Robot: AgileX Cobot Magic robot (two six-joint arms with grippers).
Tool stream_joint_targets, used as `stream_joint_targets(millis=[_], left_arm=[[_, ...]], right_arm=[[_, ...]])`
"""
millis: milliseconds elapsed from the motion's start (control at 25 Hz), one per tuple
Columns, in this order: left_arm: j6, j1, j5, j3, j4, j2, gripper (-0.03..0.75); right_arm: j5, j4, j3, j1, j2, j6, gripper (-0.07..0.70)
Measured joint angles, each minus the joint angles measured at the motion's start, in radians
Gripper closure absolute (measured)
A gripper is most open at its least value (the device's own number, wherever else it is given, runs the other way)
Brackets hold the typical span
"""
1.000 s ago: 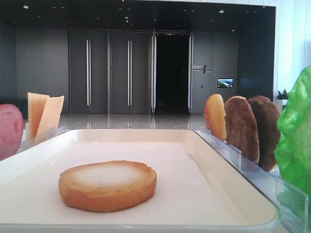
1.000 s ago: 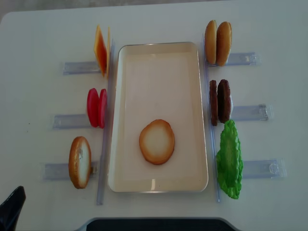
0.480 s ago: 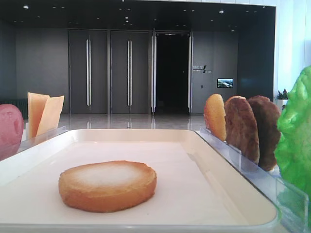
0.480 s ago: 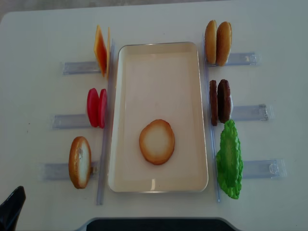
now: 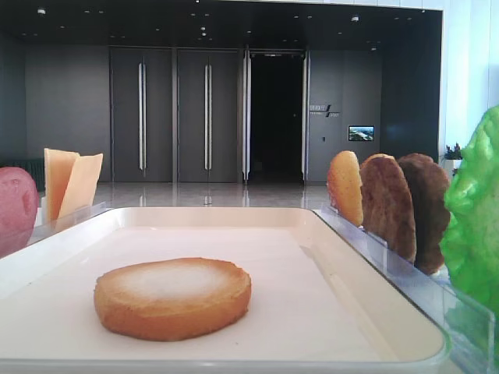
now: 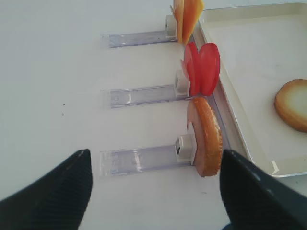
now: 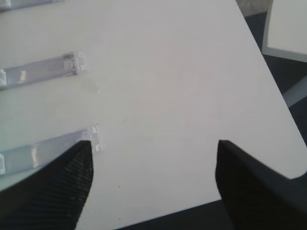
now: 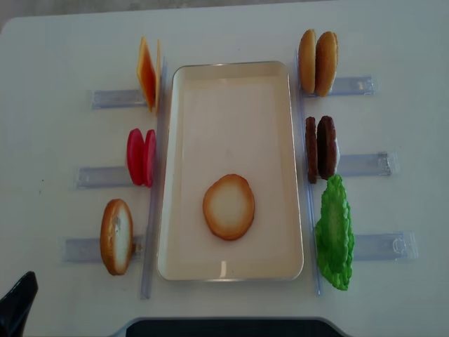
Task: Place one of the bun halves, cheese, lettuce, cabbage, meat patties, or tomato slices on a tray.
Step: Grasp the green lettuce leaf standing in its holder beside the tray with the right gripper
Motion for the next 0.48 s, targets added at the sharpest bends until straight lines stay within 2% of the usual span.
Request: stream_joint_targets(millis=[480], left_arm=[[0.001,0.0,0.0,0.0,0.0,0.0,0.083]], right_arm=[[0.009,0.014,-0.186,0.0,0.575,0.002,0.097]])
